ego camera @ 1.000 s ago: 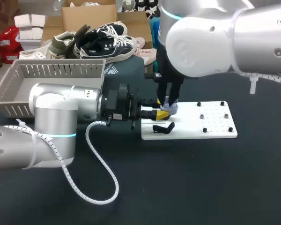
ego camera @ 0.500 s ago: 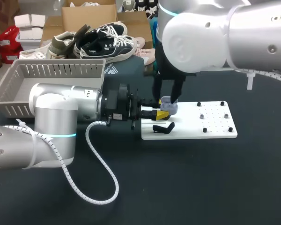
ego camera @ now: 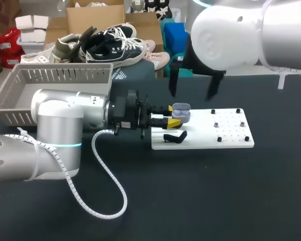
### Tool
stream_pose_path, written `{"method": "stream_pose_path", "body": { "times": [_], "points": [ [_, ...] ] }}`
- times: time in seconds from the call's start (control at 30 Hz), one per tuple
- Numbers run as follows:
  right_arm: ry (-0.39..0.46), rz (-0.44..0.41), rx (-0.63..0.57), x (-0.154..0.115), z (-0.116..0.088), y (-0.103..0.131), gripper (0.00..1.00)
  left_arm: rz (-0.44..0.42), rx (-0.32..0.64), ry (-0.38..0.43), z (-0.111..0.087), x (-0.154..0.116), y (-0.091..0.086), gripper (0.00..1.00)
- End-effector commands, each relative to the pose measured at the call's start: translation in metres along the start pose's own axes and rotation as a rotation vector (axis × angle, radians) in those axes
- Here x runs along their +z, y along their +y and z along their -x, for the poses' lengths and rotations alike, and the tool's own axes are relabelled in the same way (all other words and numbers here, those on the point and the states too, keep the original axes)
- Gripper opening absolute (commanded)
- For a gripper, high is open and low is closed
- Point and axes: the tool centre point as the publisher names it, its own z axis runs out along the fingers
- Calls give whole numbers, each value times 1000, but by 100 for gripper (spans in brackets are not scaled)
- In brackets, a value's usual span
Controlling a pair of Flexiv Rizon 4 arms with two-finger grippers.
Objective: Pick up each earbud case from the left stands, insert the matching earbuds, close the lid, and place the case in the box.
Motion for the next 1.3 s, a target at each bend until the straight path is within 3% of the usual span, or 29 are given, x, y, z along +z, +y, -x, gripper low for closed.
{"method": "stream_pose_path", "body": {
  "times": [0.03,0.2,0.4,1.03,1.3],
  "points": [
    [2,-23,29,11,10,-5,100,4,2,0,0,0,-1,0],
    [17,-53,52,24,18,-15,100,4,2,0,0,0,-1,0],
    [42,-62,56,31,12,-20,100,4,2,0,0,0,-1,0],
    [63,-40,11,14,-18,-25,100,4,2,0,0,0,-1,0],
    [20,-20,25,10,-17,-29,100,4,2,0,0,0,-1,0]
  ]
}}
